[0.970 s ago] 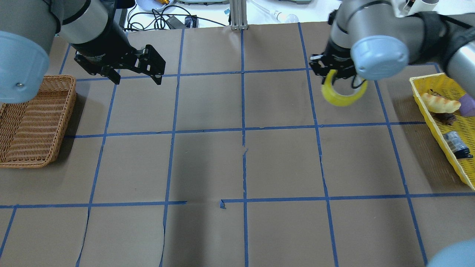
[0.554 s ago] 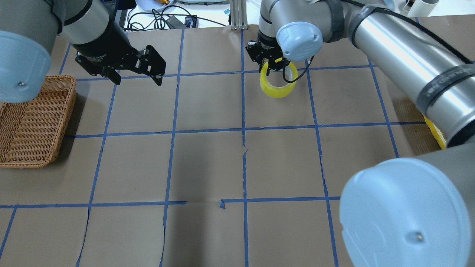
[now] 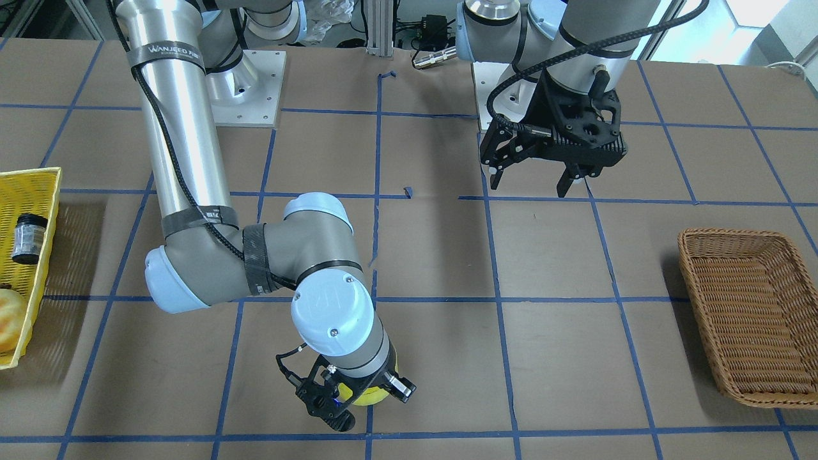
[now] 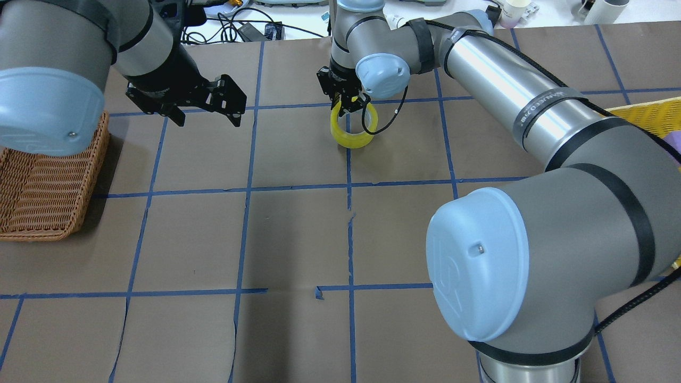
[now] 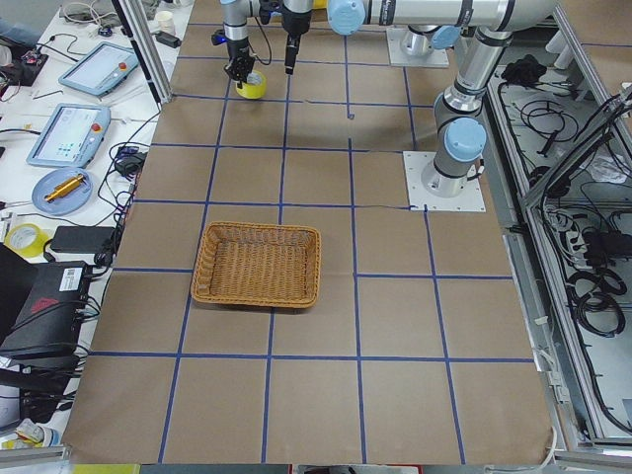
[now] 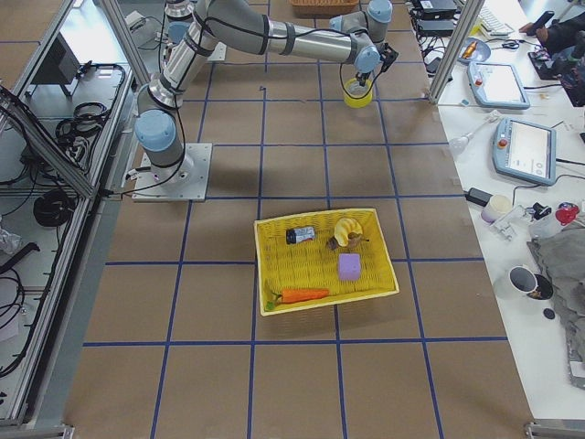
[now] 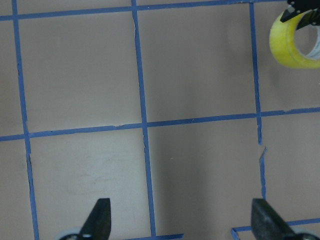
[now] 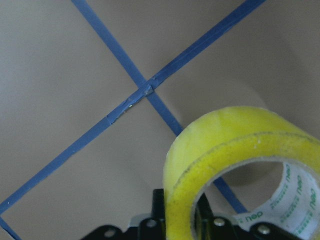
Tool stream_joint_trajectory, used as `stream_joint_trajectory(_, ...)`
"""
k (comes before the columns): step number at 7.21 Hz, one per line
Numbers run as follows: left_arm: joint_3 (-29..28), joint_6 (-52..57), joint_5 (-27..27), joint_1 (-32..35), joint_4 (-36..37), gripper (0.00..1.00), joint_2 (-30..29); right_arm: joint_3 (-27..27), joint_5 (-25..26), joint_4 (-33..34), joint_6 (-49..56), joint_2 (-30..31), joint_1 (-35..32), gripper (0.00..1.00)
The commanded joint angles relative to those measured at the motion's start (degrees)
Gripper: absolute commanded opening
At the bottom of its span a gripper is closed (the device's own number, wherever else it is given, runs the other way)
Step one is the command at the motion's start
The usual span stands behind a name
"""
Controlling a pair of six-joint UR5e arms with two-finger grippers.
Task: Transfer tape with both arms
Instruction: 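Carry the tape roll toward the table center and release it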
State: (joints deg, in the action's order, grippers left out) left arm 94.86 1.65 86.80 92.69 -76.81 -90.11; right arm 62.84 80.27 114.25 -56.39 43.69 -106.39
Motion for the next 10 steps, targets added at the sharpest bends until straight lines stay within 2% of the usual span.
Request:
stream_joint_trajectory(1,3.05,-0.07,-2.42,1.17,4.21,1.0,-0.94,-0.62,-0.47,0.62,-1.44,-1.41,-0.93,0.68)
stream_joint_trajectory(2,3.58,-0.07,-2.26,3.18,4.38,1.0,-2.16,-0.61,-0.38,0.62,-1.01,-1.06,-1.01,0.96)
stream_joint_trajectory(3,3.58,-0.07,-2.25,3.46,5.43,1.0,-3.31,-0.53,0.32,-0.16,0.91,0.51,-0.93,1.0)
stream_joint_trajectory(4,3.49,0.02,-2.25,3.46,5.7,1.0,-3.84,0.0,1.45,-4.26,4.58,3.74,-0.75,1.0)
stream_joint_trajectory(6,3.58,-0.24,-2.25,3.64,8.67,1.0,-5.51,1.57,8.47,-14.98,21.4,11.56,3.09,1.0)
stream_joint_trajectory(8,3.49,-1.46,-2.6,3.81,12.09,1.0,-8.57,10.32,8.67,-19.65,34.19,22.52,12.21,1.0)
stream_joint_trajectory(10,3.06,-5.32,-2.78,5.12,22.6,1.0,-16.2,23.92,9.46,-21.0,48.41,37.8,16.29,1.0)
